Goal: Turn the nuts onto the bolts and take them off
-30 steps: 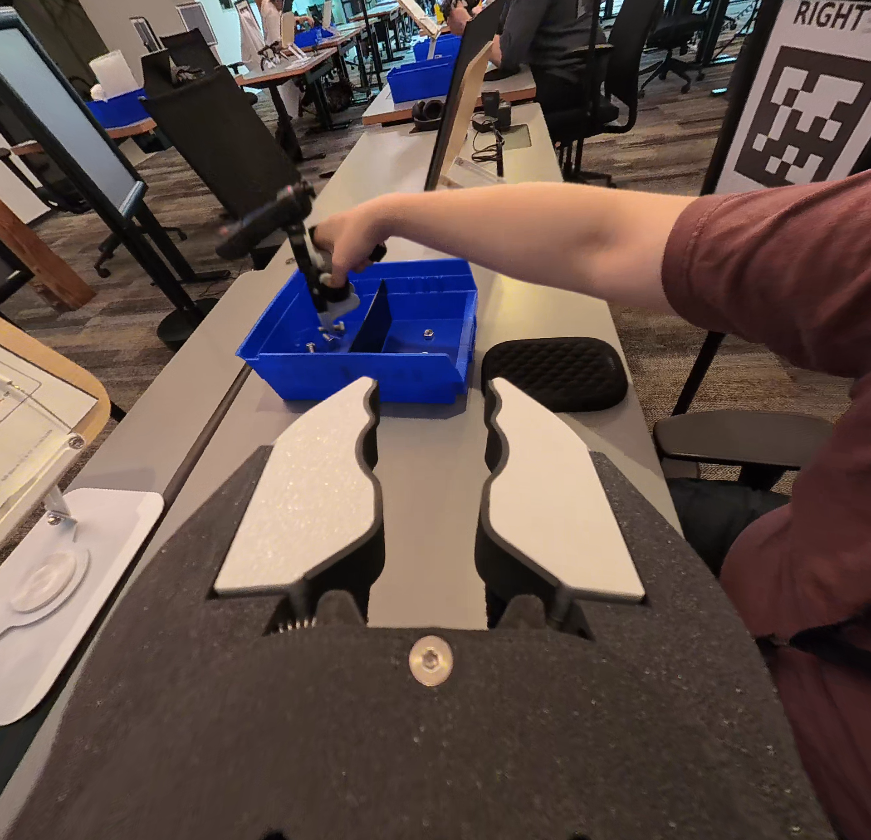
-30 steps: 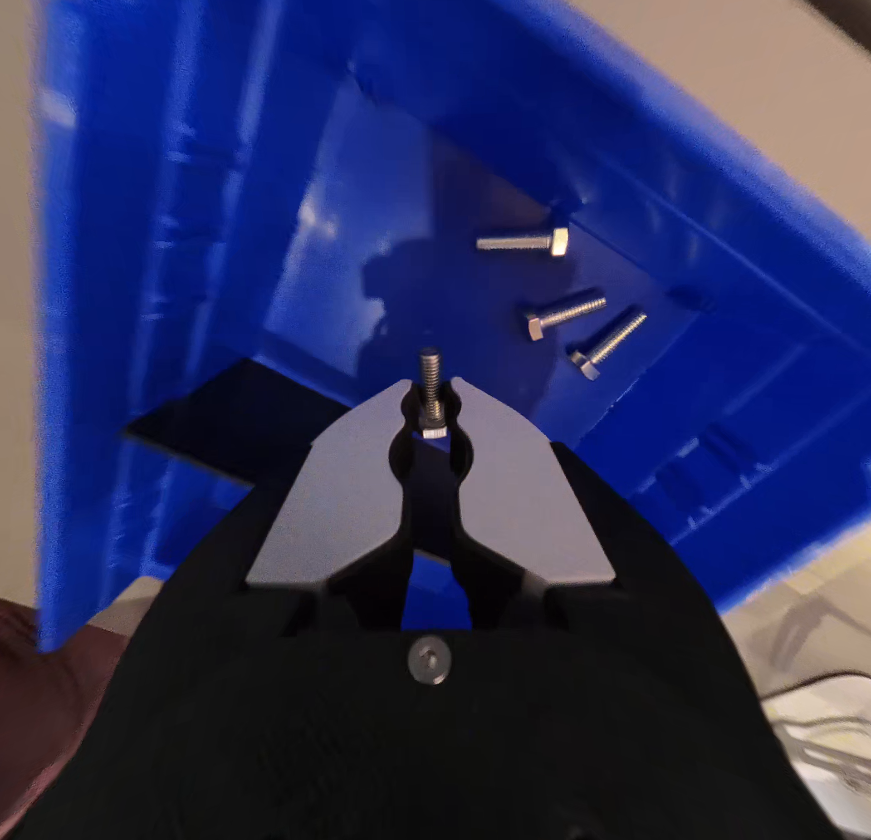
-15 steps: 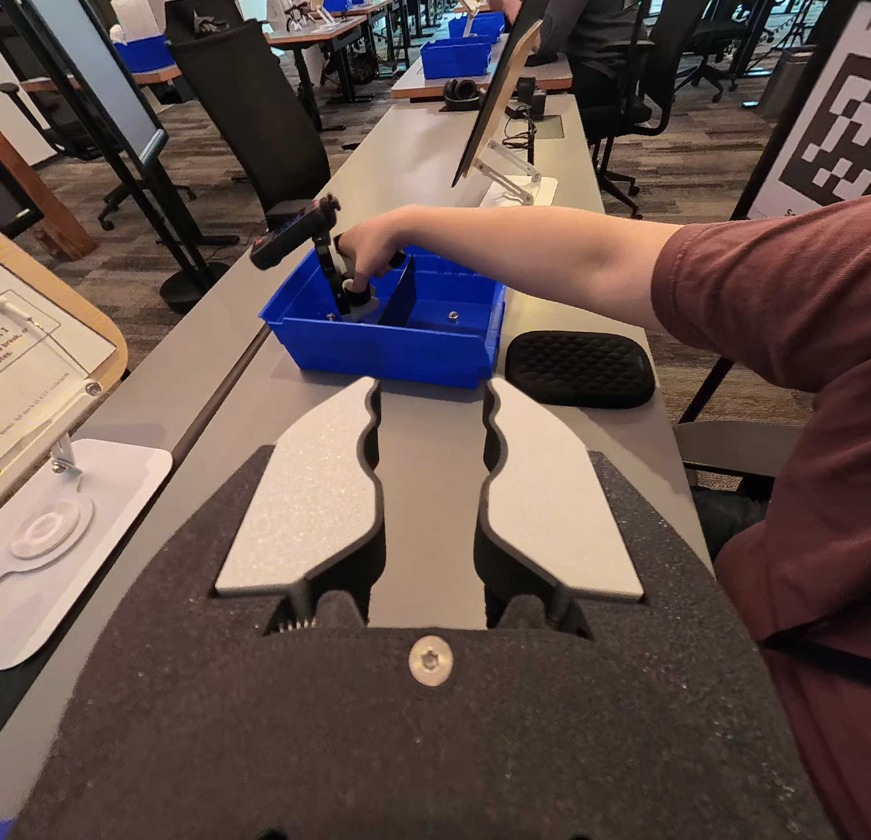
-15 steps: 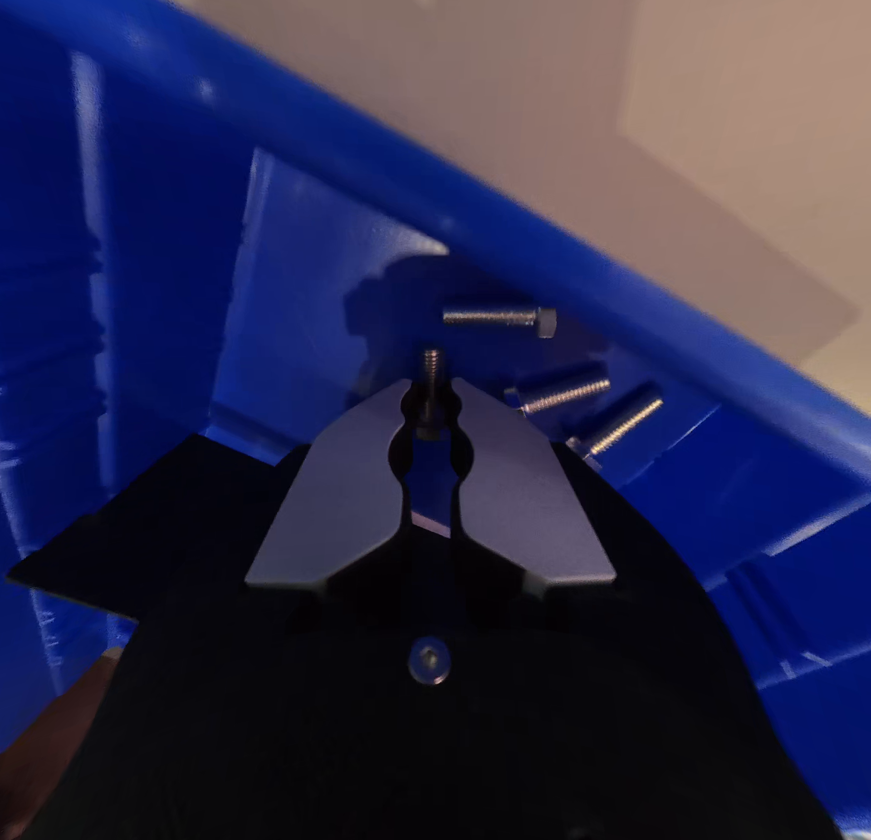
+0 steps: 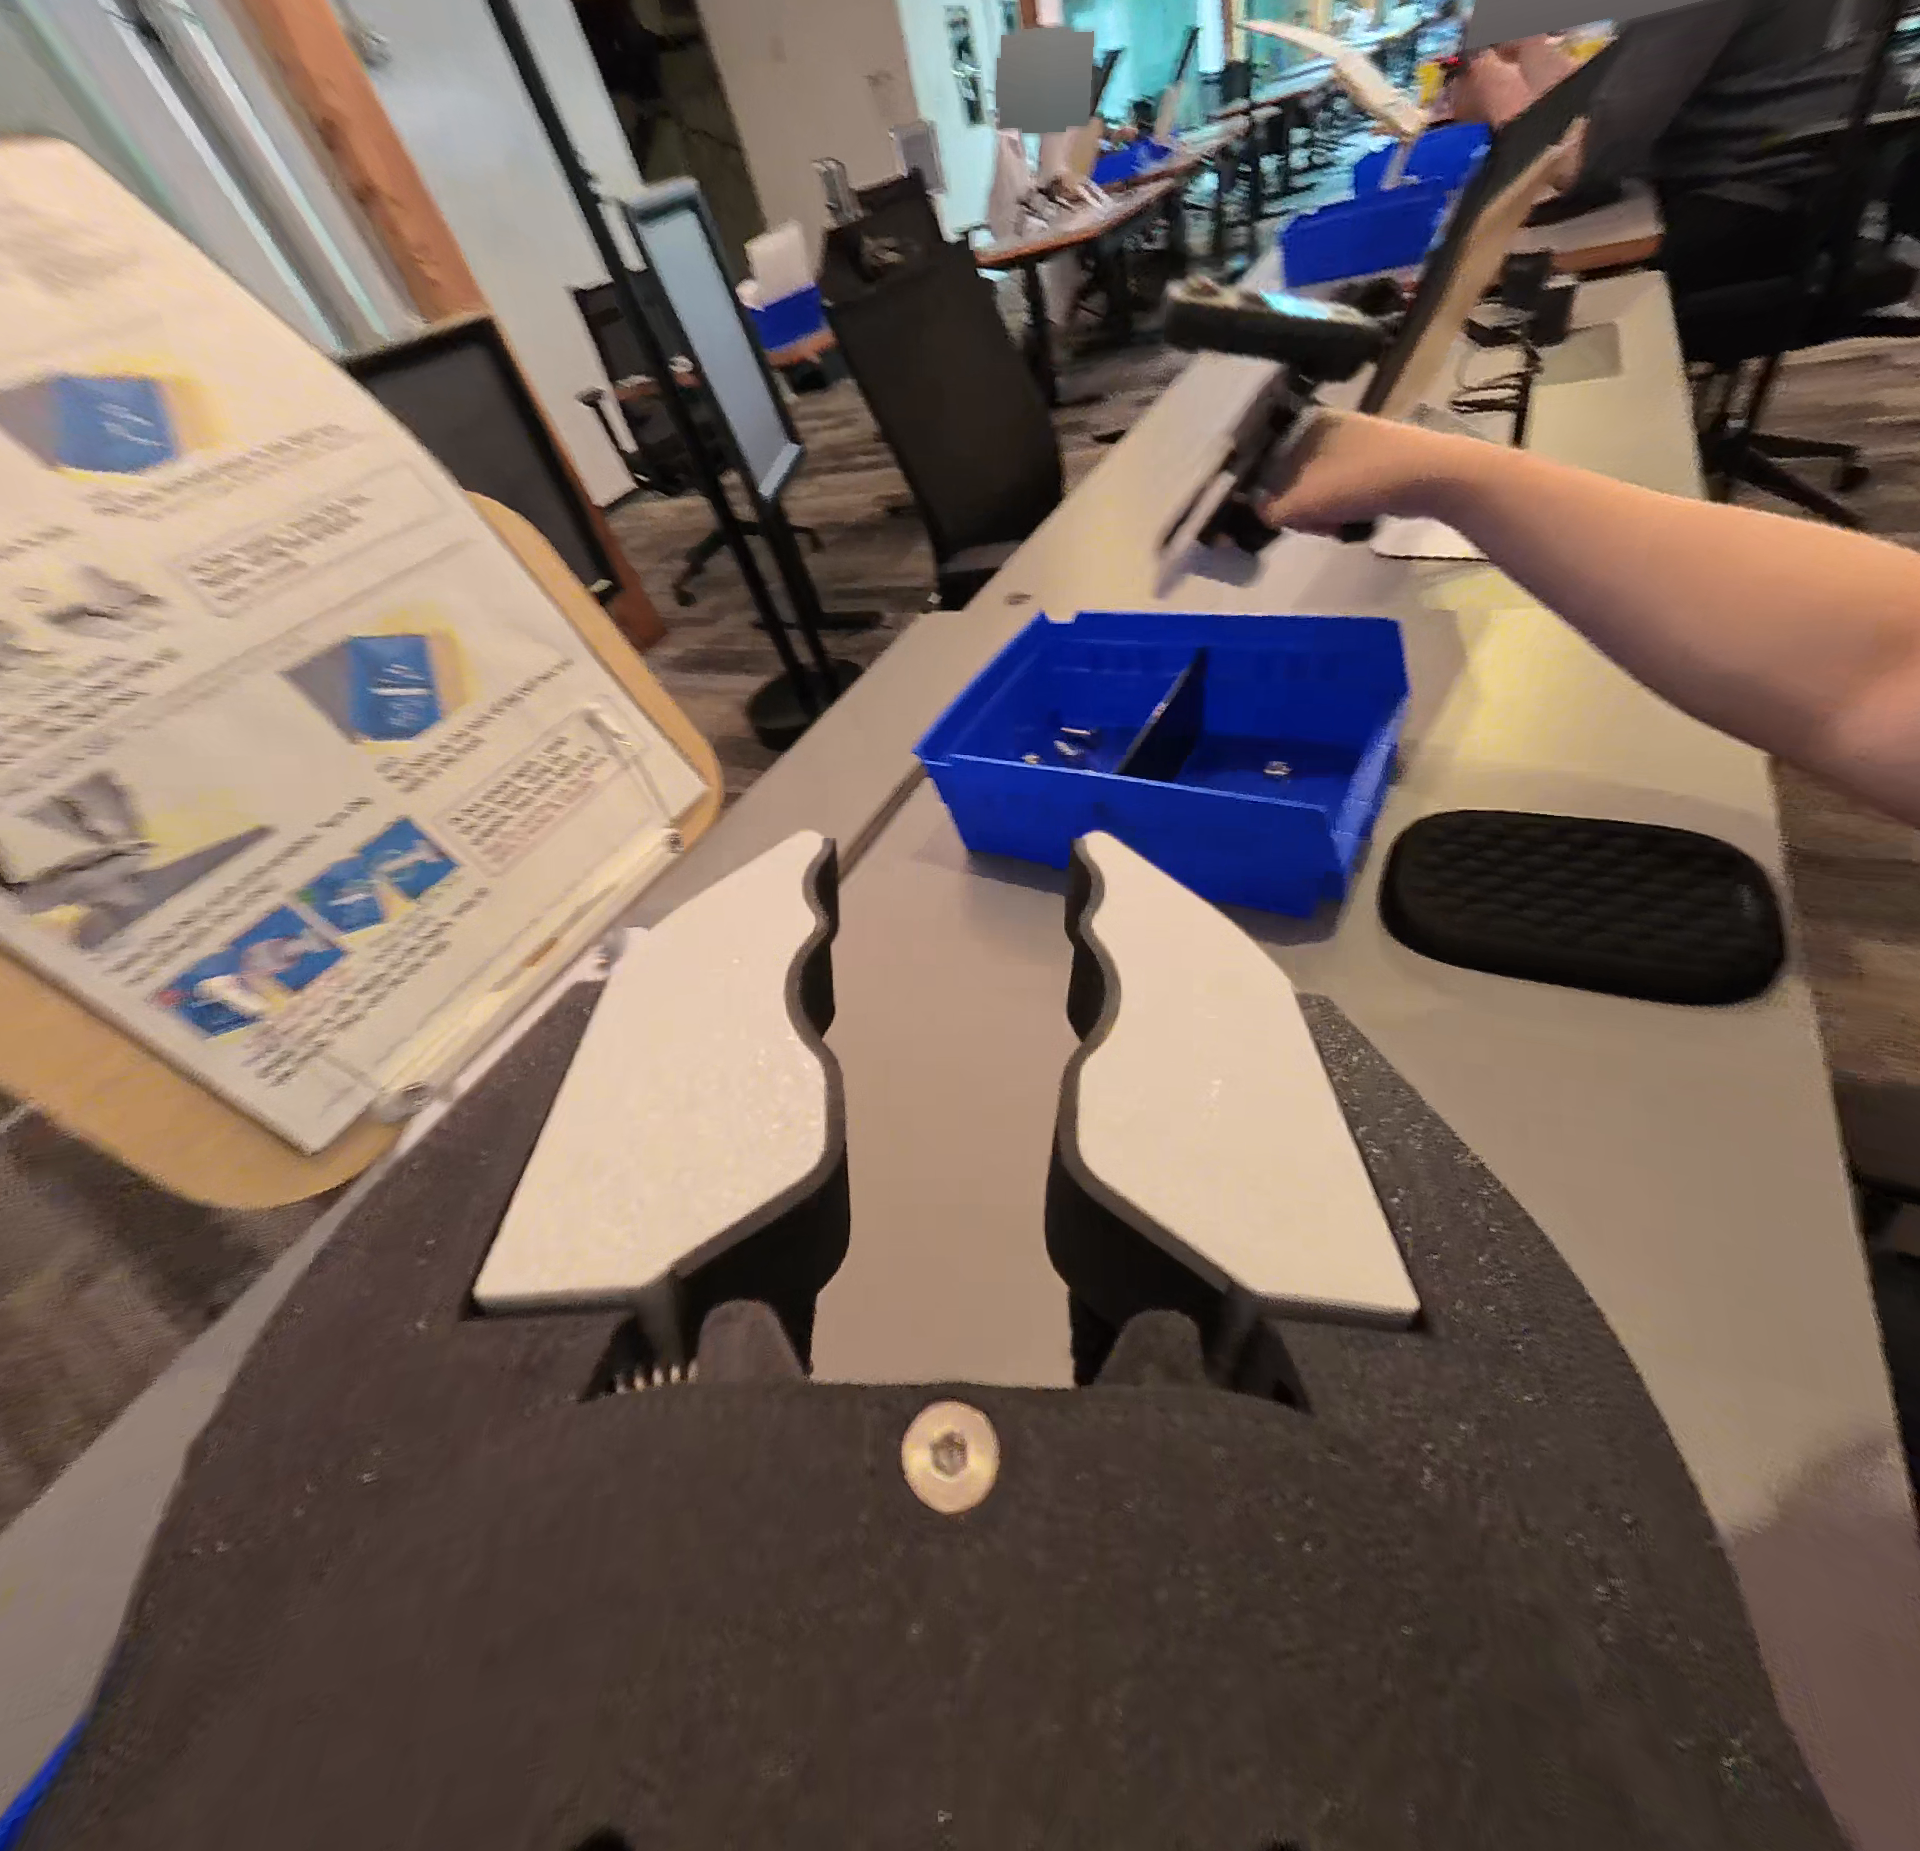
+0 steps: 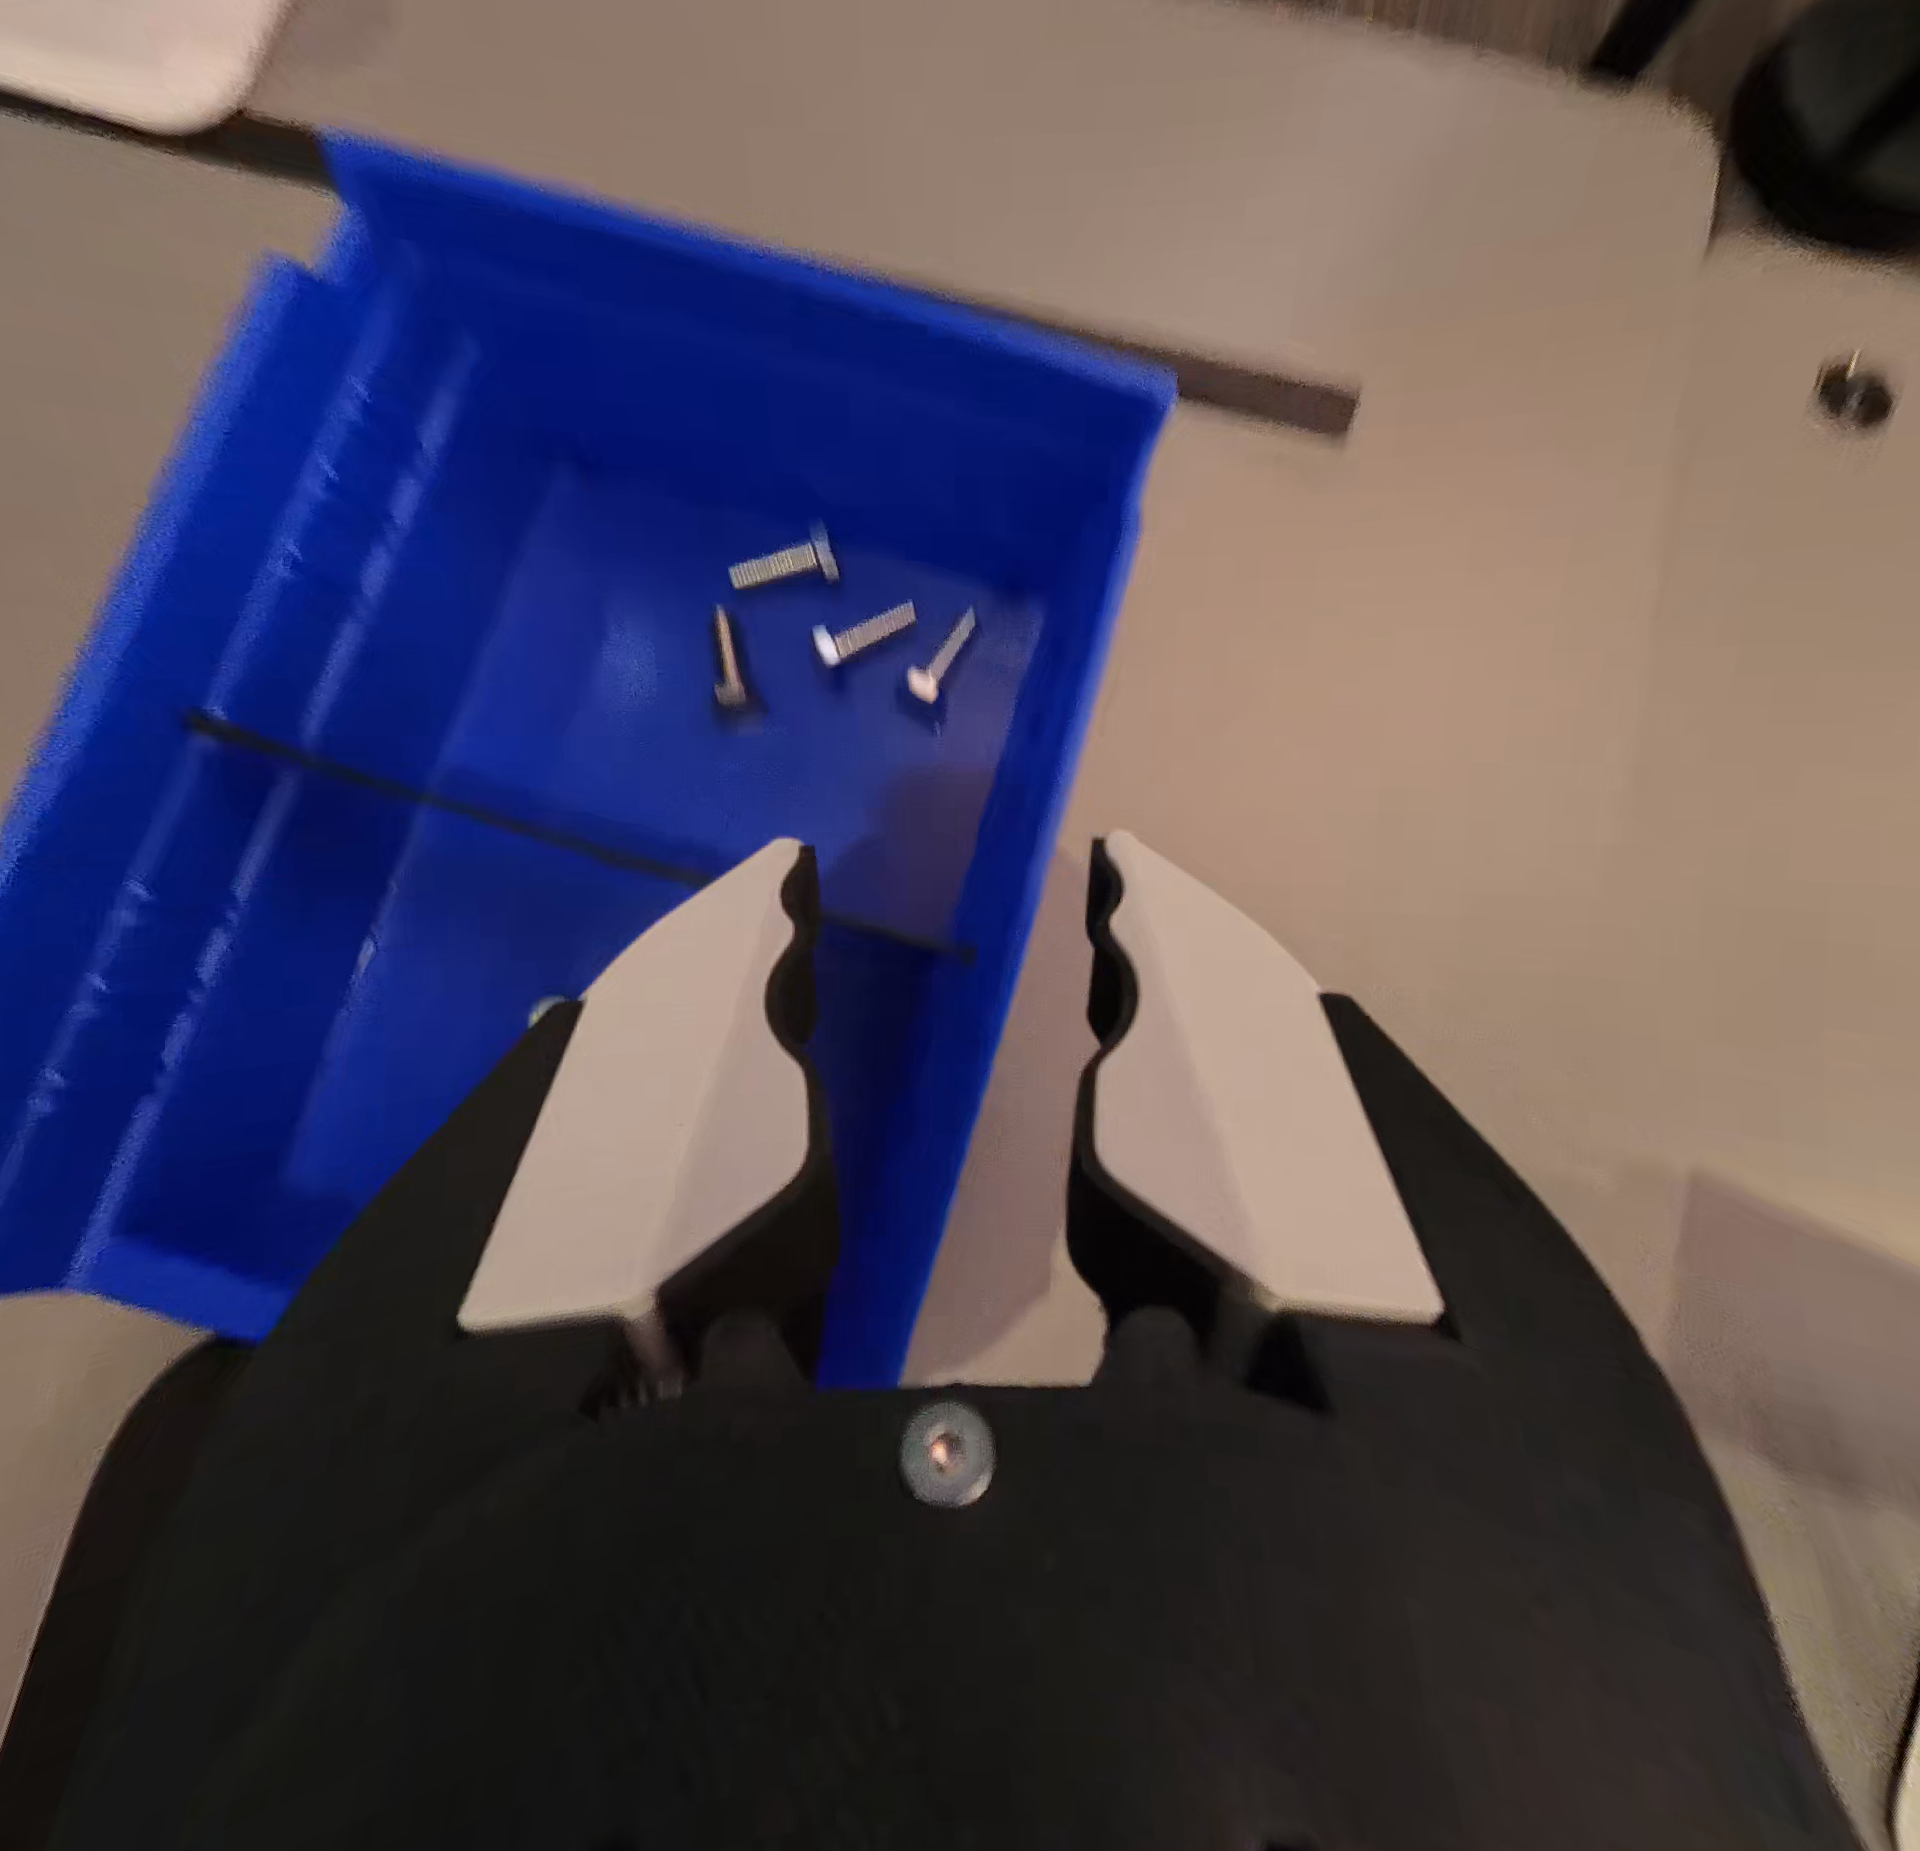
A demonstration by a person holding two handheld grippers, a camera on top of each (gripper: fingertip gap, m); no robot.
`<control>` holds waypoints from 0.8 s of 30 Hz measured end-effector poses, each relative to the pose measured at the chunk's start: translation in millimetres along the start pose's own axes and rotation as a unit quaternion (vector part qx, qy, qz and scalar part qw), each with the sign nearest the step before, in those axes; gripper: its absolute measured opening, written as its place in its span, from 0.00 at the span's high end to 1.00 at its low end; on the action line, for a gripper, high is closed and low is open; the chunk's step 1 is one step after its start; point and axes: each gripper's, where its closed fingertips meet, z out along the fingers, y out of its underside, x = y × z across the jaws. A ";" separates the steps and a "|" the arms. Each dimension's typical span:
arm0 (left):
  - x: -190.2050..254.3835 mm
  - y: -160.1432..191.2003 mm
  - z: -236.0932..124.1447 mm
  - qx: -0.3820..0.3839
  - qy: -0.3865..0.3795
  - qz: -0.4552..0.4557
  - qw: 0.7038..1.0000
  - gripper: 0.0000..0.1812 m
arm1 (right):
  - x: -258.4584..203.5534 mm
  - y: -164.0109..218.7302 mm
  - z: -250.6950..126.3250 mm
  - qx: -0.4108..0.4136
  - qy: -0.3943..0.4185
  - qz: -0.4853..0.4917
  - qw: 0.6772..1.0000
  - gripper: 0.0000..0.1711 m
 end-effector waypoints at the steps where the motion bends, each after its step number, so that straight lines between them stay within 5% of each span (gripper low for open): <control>1: -5.0 -3.4 -10.0 0.002 -0.023 0.002 1.000 0.77 | 2.6 15.8 -0.1 -0.021 0.003 0.008 1.000 0.71; 5: -22.2 0.7 -48.0 -0.060 -0.112 -0.017 0.992 0.80 | 12.4 63.7 2.8 -0.104 0.033 0.028 0.994 0.73; 8: -56.3 32.6 -83.6 -0.159 -0.211 -0.029 0.964 0.78 | -1.3 89.1 20.0 -0.165 -0.019 0.068 0.984 0.77; 12: -108.8 117.6 -151.8 -0.269 -0.334 -0.143 0.892 0.55 | -8.8 108.7 37.9 -0.219 -0.040 0.092 0.971 0.95; 17: -128.2 233.3 -210.8 -0.341 -0.356 -0.275 0.826 0.56 | -12.5 111.3 36.6 -0.238 -0.041 0.089 0.966 0.95; 24: -133.1 304.2 -224.9 -0.362 -0.350 -0.367 0.782 0.62 | -13.2 112.9 35.7 -0.253 -0.057 0.062 0.964 0.94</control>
